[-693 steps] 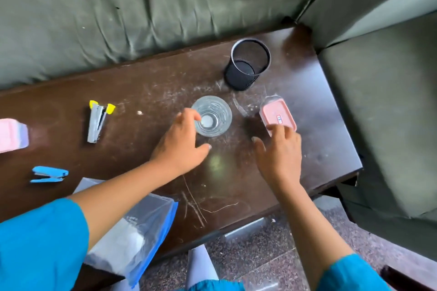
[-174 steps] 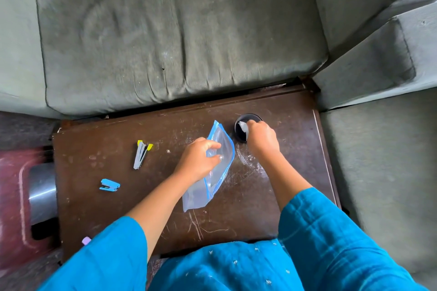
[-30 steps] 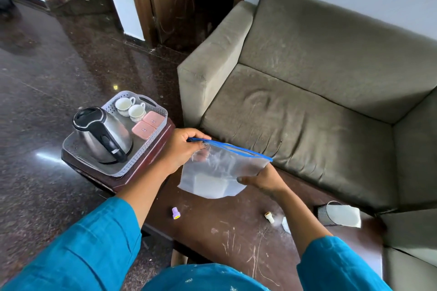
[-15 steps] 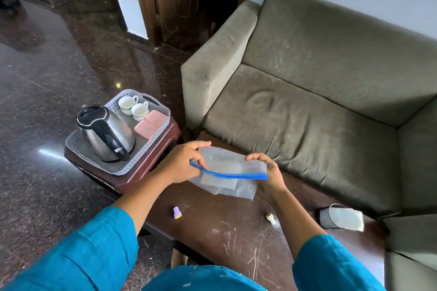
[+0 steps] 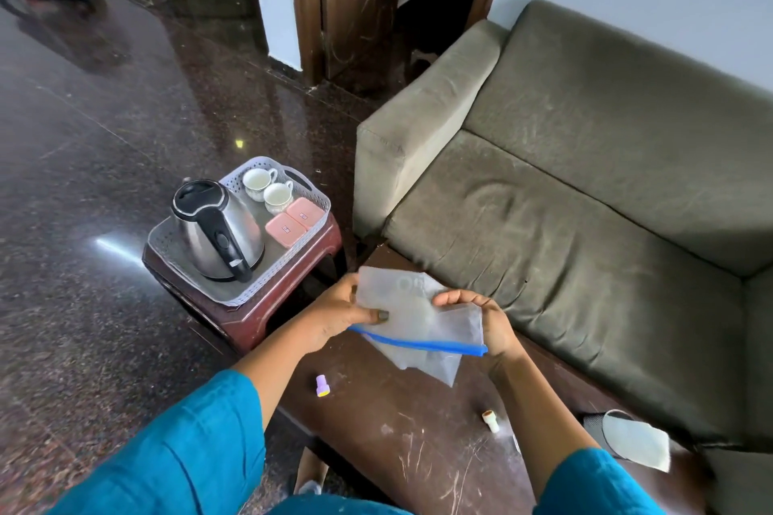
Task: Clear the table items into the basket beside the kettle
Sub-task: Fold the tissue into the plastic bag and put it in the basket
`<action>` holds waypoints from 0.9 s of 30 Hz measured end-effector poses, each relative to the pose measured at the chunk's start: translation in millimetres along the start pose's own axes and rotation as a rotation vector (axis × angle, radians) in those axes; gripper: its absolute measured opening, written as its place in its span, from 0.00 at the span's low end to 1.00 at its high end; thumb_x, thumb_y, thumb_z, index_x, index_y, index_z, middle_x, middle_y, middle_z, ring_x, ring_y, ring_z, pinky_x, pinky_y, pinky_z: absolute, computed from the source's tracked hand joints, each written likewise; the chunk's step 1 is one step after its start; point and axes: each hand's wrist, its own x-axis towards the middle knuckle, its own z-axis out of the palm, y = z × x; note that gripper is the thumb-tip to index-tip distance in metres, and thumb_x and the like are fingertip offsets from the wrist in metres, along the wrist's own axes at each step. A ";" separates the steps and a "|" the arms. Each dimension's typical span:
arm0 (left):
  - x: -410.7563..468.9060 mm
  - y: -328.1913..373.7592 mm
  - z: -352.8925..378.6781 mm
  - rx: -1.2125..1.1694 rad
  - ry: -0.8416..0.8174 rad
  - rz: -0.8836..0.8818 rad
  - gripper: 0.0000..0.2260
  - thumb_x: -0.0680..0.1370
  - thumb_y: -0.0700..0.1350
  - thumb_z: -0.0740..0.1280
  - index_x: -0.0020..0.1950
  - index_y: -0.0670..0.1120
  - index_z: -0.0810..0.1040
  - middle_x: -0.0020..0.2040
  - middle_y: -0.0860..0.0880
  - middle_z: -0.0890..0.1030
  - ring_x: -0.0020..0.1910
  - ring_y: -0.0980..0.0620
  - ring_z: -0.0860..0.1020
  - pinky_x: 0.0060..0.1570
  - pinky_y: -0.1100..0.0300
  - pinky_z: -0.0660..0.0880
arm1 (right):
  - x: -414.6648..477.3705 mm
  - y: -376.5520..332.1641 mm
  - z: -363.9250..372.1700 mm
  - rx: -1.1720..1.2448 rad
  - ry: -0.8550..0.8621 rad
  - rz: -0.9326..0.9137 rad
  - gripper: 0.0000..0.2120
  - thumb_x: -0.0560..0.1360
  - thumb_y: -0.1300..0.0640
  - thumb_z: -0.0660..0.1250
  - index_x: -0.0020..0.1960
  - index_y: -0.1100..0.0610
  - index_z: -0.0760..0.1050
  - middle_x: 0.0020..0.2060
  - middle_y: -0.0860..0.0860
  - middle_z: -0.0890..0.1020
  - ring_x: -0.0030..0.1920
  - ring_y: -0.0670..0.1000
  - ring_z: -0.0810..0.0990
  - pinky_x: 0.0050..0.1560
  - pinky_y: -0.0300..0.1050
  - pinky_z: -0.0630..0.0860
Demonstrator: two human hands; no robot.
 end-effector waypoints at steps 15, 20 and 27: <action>16.4 -27.1 -82.8 -0.330 0.540 0.153 0.20 0.68 0.30 0.71 0.49 0.51 0.71 0.50 0.47 0.79 0.50 0.48 0.80 0.44 0.53 0.79 | 85.0 29.1 76.3 -0.162 0.084 0.313 0.17 0.72 0.61 0.69 0.60 0.55 0.72 0.49 0.56 0.83 0.44 0.58 0.84 0.34 0.49 0.81; 37.2 -18.9 -109.7 -0.369 0.766 0.180 0.22 0.69 0.32 0.71 0.53 0.47 0.63 0.48 0.44 0.75 0.44 0.48 0.76 0.45 0.50 0.74 | 130.4 44.8 110.5 -0.173 0.246 0.197 0.14 0.72 0.71 0.62 0.48 0.53 0.73 0.44 0.54 0.79 0.34 0.50 0.81 0.30 0.42 0.77; 97.3 11.1 -155.9 0.384 0.812 0.305 0.03 0.70 0.35 0.69 0.42 0.41 0.79 0.47 0.44 0.79 0.54 0.45 0.73 0.54 0.64 0.65 | 205.1 71.1 138.9 0.026 0.473 0.115 0.25 0.71 0.73 0.64 0.60 0.53 0.63 0.53 0.54 0.74 0.41 0.52 0.79 0.27 0.41 0.76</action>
